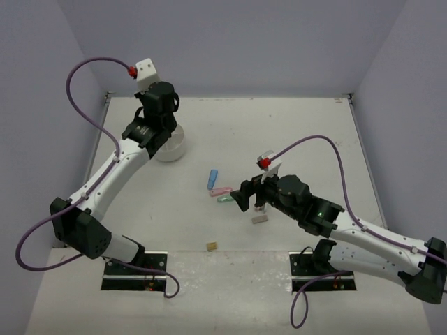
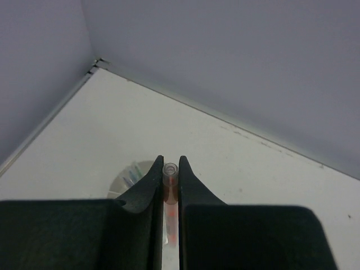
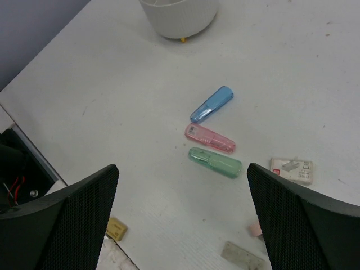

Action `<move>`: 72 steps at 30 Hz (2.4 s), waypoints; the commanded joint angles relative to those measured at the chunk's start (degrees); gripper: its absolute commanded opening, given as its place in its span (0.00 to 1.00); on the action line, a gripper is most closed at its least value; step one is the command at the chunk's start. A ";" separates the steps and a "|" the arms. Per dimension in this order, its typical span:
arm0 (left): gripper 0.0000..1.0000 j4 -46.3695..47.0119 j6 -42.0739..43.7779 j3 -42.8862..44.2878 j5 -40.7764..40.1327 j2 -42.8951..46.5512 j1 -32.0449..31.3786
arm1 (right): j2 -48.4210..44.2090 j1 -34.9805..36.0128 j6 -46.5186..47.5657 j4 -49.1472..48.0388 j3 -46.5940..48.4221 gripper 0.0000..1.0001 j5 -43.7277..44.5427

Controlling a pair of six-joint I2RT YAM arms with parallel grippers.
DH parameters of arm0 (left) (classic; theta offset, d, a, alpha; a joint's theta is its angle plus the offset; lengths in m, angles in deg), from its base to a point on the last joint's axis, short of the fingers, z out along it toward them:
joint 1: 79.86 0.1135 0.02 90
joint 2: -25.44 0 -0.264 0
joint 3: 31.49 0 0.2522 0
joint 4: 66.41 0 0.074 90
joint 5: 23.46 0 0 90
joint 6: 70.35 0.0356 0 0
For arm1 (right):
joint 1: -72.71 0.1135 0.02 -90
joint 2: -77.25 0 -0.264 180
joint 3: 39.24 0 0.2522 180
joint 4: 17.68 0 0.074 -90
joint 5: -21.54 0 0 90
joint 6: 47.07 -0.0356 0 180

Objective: Sort the stationery into containers
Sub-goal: Place the pen in the storage box, then pick up the stapler from the center of the board.

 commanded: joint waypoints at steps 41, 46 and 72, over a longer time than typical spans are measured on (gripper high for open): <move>1.00 -12.62 -17.92 -6.84 34.98 17.01 11.98 | 9.70 -8.49 -18.18 4.55 2.50 0.99 8.28; 1.00 -16.74 -11.69 -20.05 38.28 30.30 11.48 | 15.04 -8.58 -30.84 16.16 6.88 0.99 15.88; 1.00 -18.97 -2.73 -36.19 39.65 45.17 8.71 | 29.54 -8.55 -40.36 23.96 5.34 0.66 15.51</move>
